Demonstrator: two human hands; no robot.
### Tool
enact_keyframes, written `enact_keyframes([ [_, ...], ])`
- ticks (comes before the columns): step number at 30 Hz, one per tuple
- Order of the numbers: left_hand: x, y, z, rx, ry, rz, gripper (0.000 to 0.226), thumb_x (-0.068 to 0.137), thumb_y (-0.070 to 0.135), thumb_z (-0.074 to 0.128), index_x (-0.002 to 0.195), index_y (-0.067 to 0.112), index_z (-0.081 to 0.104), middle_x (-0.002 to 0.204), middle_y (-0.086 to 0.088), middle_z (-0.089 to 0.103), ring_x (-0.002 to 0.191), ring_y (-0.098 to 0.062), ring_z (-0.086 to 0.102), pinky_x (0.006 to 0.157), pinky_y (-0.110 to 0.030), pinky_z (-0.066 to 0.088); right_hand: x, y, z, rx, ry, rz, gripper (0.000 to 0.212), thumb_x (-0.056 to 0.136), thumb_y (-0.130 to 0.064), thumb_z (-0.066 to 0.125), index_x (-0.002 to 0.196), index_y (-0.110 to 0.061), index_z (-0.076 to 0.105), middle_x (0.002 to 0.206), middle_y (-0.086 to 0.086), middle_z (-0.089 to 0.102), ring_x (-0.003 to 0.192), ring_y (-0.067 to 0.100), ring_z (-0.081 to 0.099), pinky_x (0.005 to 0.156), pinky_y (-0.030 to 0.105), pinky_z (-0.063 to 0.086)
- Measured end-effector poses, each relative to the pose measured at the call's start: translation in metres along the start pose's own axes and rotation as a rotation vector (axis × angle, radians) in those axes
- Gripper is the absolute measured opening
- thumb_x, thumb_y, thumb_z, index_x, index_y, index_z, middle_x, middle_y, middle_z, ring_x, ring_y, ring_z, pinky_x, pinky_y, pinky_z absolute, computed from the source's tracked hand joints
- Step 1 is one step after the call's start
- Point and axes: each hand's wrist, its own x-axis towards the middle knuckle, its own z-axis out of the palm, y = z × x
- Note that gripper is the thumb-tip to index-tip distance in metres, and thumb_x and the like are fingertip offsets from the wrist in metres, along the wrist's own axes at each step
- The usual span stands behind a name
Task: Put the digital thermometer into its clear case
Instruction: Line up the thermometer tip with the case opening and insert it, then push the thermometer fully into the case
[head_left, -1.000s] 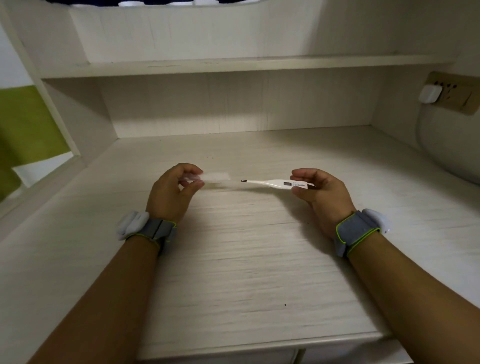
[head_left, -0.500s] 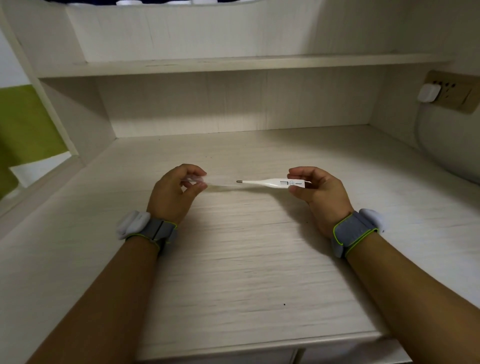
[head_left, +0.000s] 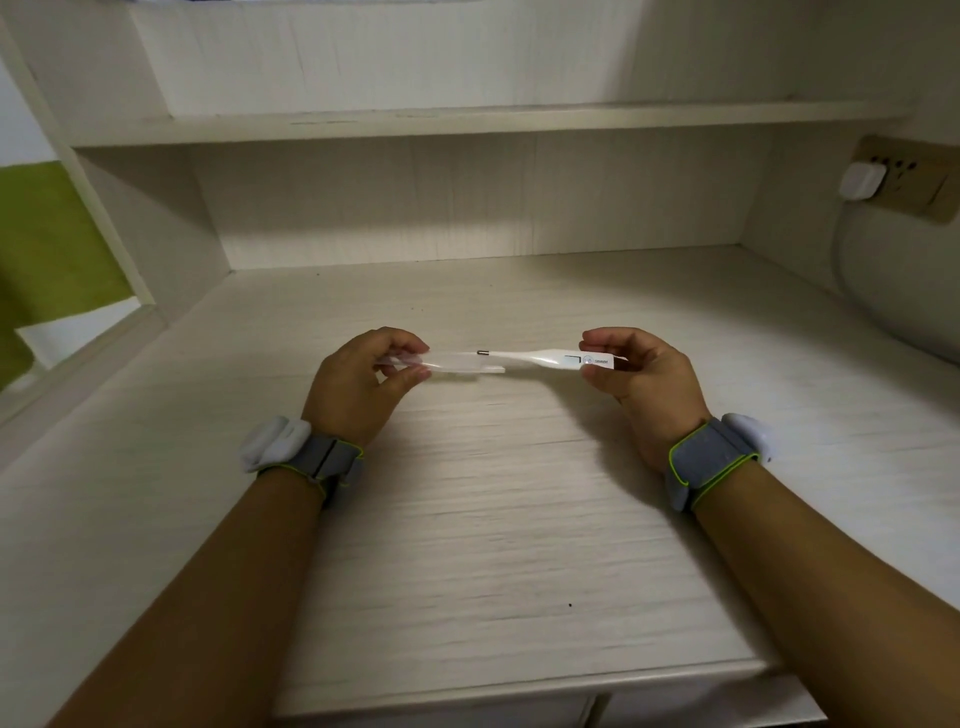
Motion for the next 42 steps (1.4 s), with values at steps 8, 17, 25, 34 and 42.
enact_keyframes([
  [8, 0.0, 0.001, -0.002, -0.017, 0.031, -0.025, 0.018, 0.075, 0.019, 0.072, 0.091, 0.025, 0.066, 0.086, 0.006, 0.067, 0.078, 0.001, 0.059, 0.069, -0.002, 0.042, 0.002, 0.002, -0.003, 0.0, 0.019, 0.009, 0.038, 0.073, 0.01, 0.068, 0.086, -0.026, 0.071, 0.092, 0.0, 0.07, 0.084, 0.014, 0.062, 0.078, 0.025, 0.049],
  [17, -0.001, 0.005, 0.003, -0.005, -0.063, 0.009, 0.02, 0.074, 0.025, 0.073, 0.088, 0.036, 0.064, 0.086, 0.015, 0.067, 0.079, -0.006, 0.061, 0.071, -0.008, 0.045, -0.005, 0.0, 0.006, -0.053, -0.053, -0.016, 0.033, 0.074, 0.008, 0.068, 0.091, -0.021, 0.071, 0.095, 0.001, 0.071, 0.073, 0.001, 0.062, 0.072, 0.017, 0.051],
  [25, -0.003, 0.014, 0.011, -0.033, -0.092, 0.04, 0.021, 0.072, 0.026, 0.074, 0.088, 0.036, 0.064, 0.083, 0.021, 0.064, 0.077, -0.002, 0.06, 0.069, -0.001, 0.04, -0.009, 0.001, 0.021, 0.126, -0.127, 0.055, 0.025, 0.082, 0.006, 0.062, 0.092, -0.015, 0.07, 0.099, 0.008, 0.072, 0.092, 0.018, 0.068, 0.089, 0.033, 0.056],
  [34, -0.004, 0.021, 0.015, -0.052, -0.094, 0.069, 0.018, 0.075, 0.024, 0.072, 0.088, 0.034, 0.064, 0.08, 0.021, 0.064, 0.077, -0.005, 0.059, 0.067, -0.003, 0.041, -0.014, -0.005, 0.032, 0.268, -0.152, 0.148, 0.028, 0.088, 0.007, 0.051, 0.099, -0.013, 0.066, 0.106, 0.01, 0.069, 0.101, 0.021, 0.067, 0.091, 0.034, 0.056],
  [42, -0.004, 0.023, 0.017, -0.037, -0.078, 0.042, 0.016, 0.076, 0.027, 0.071, 0.088, 0.033, 0.064, 0.078, 0.018, 0.064, 0.073, -0.004, 0.058, 0.064, -0.007, 0.044, -0.016, -0.006, 0.031, 0.2, 0.055, 0.194, 0.009, 0.081, 0.002, 0.066, 0.088, -0.005, 0.067, 0.077, 0.014, 0.069, 0.069, 0.021, 0.069, 0.074, 0.033, 0.061],
])
